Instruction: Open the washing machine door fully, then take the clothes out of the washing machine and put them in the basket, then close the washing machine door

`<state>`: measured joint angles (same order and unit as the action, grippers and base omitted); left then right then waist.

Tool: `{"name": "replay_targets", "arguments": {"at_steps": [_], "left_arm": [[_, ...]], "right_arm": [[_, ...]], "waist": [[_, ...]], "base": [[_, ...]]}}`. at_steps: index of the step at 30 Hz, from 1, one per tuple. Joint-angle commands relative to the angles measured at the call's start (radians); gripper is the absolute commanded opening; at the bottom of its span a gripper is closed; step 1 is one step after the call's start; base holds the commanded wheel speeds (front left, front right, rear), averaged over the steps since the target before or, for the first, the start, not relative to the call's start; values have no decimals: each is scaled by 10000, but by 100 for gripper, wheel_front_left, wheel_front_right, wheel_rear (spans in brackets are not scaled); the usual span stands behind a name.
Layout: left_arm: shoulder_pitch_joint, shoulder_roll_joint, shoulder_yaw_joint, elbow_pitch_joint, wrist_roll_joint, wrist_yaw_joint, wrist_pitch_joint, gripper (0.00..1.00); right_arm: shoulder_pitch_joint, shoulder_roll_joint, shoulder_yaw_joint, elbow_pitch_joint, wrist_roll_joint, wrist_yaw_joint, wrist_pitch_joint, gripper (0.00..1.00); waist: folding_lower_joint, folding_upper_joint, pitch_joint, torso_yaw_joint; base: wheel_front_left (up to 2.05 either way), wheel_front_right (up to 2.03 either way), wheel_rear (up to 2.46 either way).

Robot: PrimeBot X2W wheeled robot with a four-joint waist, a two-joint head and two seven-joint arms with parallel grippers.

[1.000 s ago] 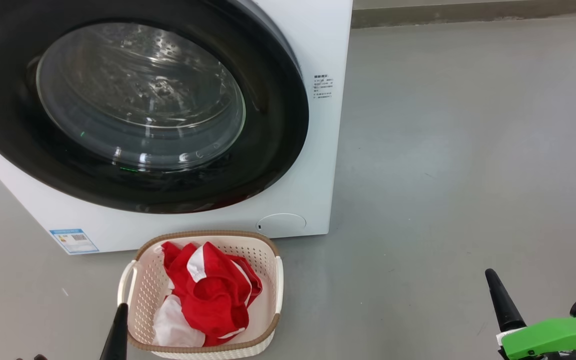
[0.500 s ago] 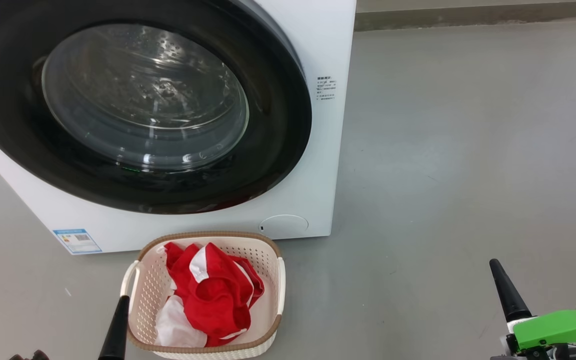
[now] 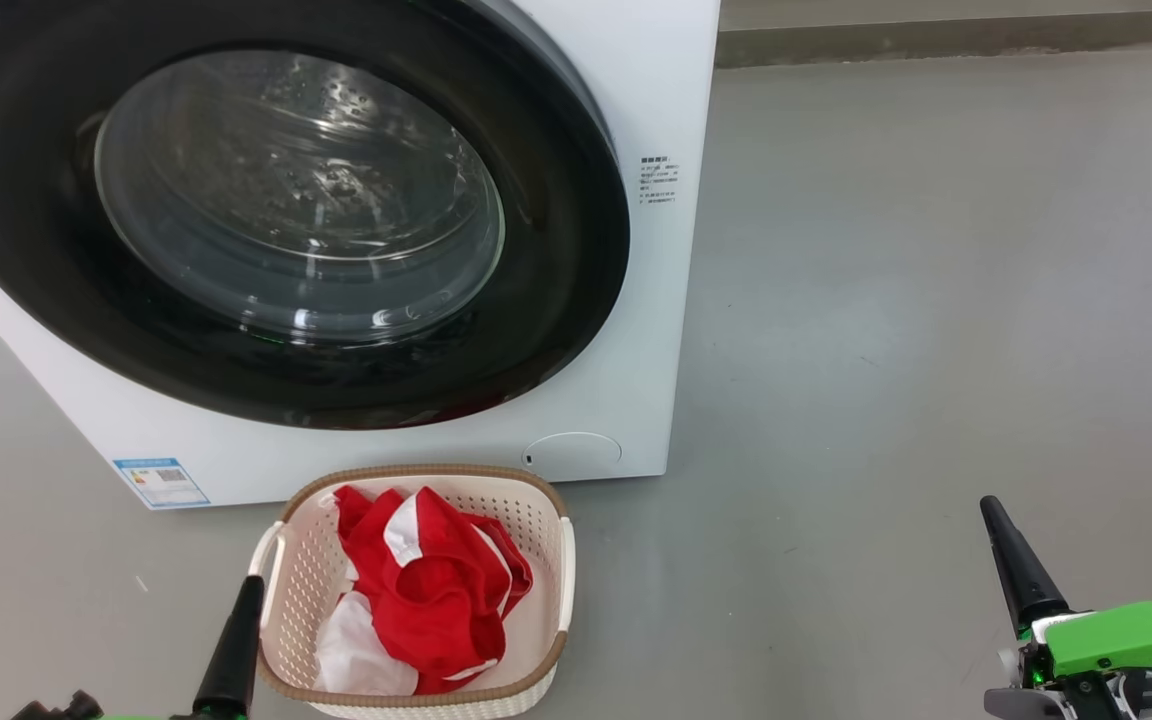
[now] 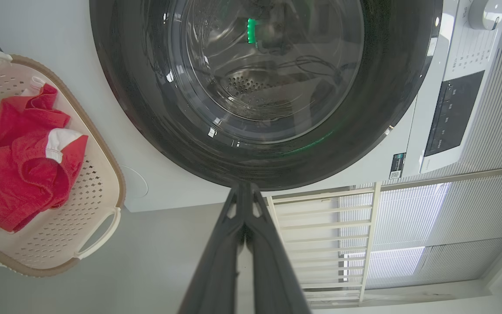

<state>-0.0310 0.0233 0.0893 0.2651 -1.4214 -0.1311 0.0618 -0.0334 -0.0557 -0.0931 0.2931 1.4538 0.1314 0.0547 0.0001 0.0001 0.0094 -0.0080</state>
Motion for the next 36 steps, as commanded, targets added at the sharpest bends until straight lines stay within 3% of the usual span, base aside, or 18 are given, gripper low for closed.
{"name": "replay_targets", "arguments": {"at_steps": [1,16,36], "left_arm": [[-502,230,228,-215,-332,3,105,0],[-765,269,246,-202,-1845,4,507,0],[-769,269,245,-202,-1873,4,514,0]], "right_arm": [[-542,-62,63,-332,334,-6,99,0],[-734,-4,-131,-485,1586,-7,519,0],[-740,13,-157,-486,1590,-7,544,0]], "waist": [[0,-1,-6,8],[0,-1,-62,79],[0,-1,-63,80]], "base": [[0,0,0],[0,0,0],[0,0,0]]}}
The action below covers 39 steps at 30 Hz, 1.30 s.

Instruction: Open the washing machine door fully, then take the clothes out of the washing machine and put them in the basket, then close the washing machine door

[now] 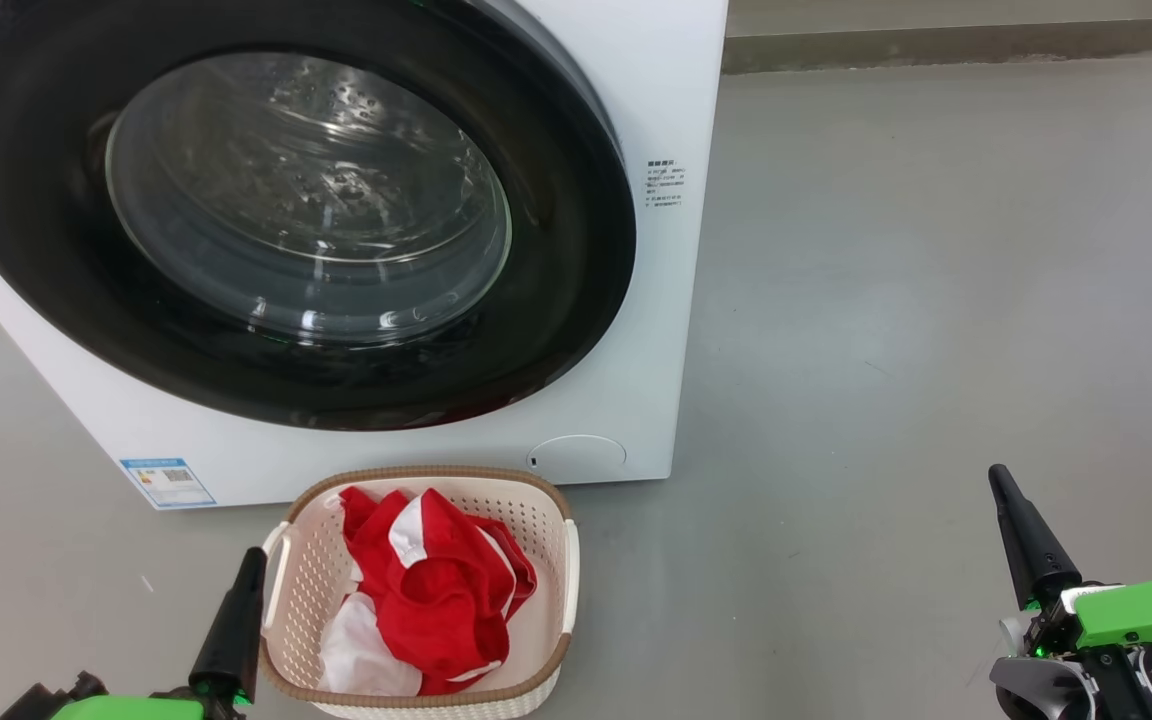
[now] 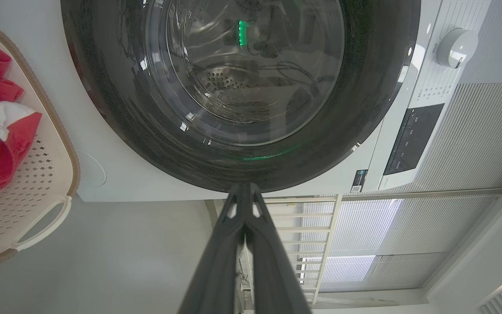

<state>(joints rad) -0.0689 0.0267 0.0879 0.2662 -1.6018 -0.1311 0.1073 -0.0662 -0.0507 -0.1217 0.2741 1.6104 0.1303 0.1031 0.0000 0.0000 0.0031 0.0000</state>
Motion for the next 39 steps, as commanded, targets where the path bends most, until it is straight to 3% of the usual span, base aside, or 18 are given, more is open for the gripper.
{"name": "replay_targets", "arguments": {"at_steps": [1,39], "left_arm": [[-391,235,259,-213,-68,4,59,0],[-391,235,258,-214,-69,4,59,0]], "right_arm": [[-412,-37,128,-296,22,4,62,0],[-415,-18,101,-295,0,4,83,0]], "waist": [[0,0,0,0],[0,0,0,0]], "base": [[0,0,0],[0,0,0]]}}
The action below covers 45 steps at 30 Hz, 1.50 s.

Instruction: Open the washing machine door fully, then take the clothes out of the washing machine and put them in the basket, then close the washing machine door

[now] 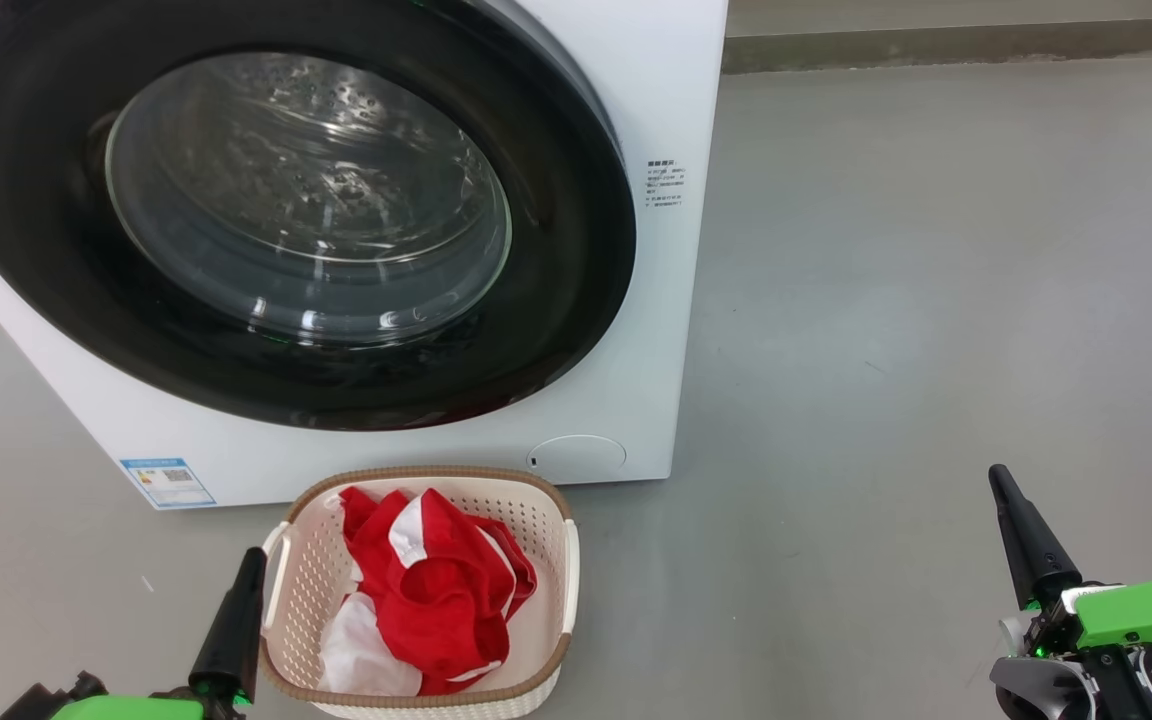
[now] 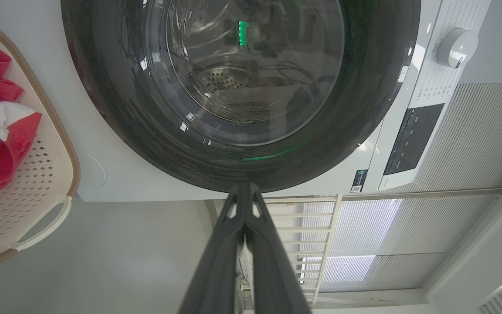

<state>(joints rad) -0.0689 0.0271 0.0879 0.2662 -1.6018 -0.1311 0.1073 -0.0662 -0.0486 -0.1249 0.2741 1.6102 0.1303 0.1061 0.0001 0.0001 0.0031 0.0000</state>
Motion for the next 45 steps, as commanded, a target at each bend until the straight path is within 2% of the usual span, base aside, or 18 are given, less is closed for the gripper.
{"name": "replay_targets", "arguments": {"at_steps": [1,45], "left_arm": [[-391,231,258,-214,-69,4,59,0],[-391,231,257,-214,-70,4,58,0]], "right_arm": [[-415,-39,133,-295,2,4,53,0],[-417,-27,116,-294,-13,4,67,0]], "waist": [[0,-1,0,0],[0,-1,0,0]], "base": [[0,0,0],[0,0,0]]}}
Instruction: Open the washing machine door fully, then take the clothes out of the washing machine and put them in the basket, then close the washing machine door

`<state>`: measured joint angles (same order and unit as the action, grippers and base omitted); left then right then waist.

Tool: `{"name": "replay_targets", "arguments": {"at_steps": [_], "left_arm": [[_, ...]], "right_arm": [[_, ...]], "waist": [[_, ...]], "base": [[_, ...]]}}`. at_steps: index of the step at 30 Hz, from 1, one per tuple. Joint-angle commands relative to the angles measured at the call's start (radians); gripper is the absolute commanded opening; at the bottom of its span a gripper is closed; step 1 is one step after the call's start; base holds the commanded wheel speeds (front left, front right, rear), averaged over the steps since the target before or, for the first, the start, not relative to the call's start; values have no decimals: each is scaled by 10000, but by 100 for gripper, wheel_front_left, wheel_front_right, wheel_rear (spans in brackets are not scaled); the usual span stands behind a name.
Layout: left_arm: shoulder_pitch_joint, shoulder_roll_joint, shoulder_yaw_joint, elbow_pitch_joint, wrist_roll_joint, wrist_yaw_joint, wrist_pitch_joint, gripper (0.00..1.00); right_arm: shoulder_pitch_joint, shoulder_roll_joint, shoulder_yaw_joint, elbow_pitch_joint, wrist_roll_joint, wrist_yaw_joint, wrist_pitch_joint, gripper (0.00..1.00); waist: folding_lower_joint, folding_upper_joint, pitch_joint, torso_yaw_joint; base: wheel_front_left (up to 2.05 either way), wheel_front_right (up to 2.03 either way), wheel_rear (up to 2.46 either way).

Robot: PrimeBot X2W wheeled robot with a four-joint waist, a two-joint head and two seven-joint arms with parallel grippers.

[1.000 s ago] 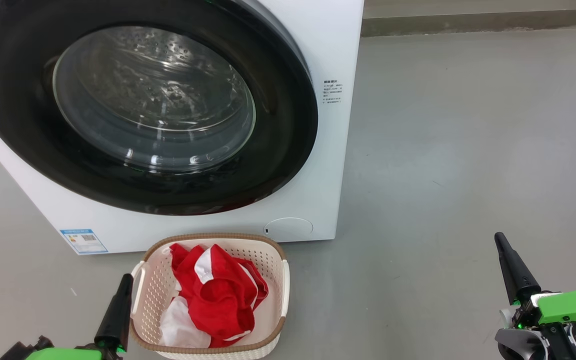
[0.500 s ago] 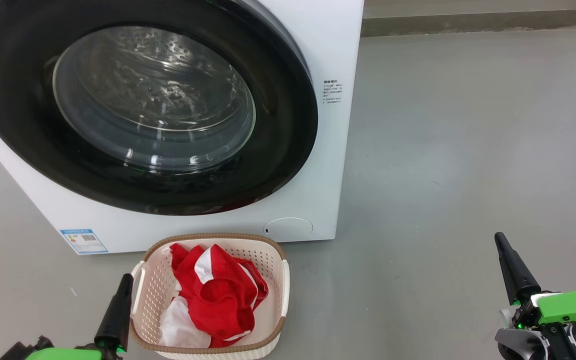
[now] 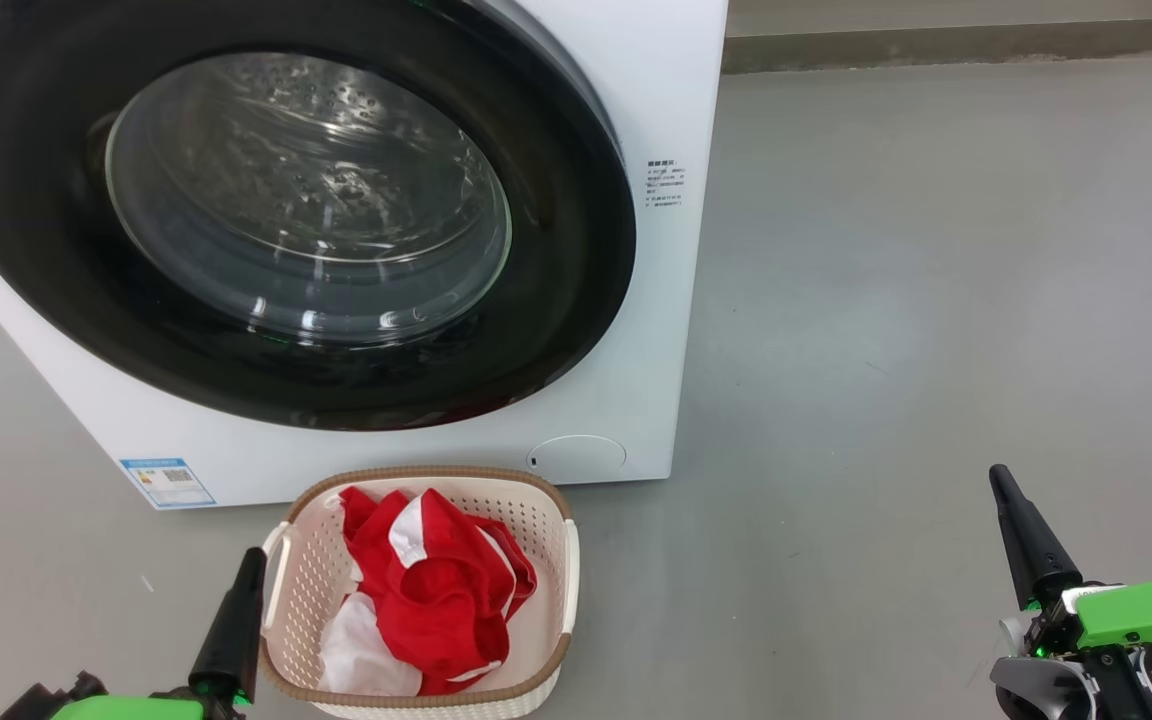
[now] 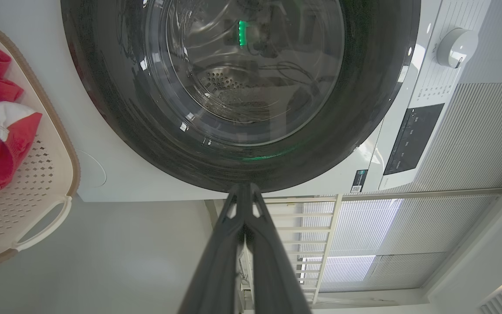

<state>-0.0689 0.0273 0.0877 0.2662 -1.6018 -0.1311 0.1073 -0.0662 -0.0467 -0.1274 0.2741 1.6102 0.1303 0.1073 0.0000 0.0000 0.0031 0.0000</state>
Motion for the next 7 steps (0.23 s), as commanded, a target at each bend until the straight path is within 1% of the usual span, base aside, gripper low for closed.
{"name": "replay_targets", "arguments": {"at_steps": [1,7], "left_arm": [[-391,229,259,-214,-70,4,58,0],[-391,229,259,-214,-70,4,58,0]], "right_arm": [[-417,-46,141,-294,-13,4,55,0],[-417,-45,140,-294,-14,4,57,0]], "waist": [[0,0,0,0],[0,0,0,0]], "base": [[0,0,0],[0,0,0]]}}
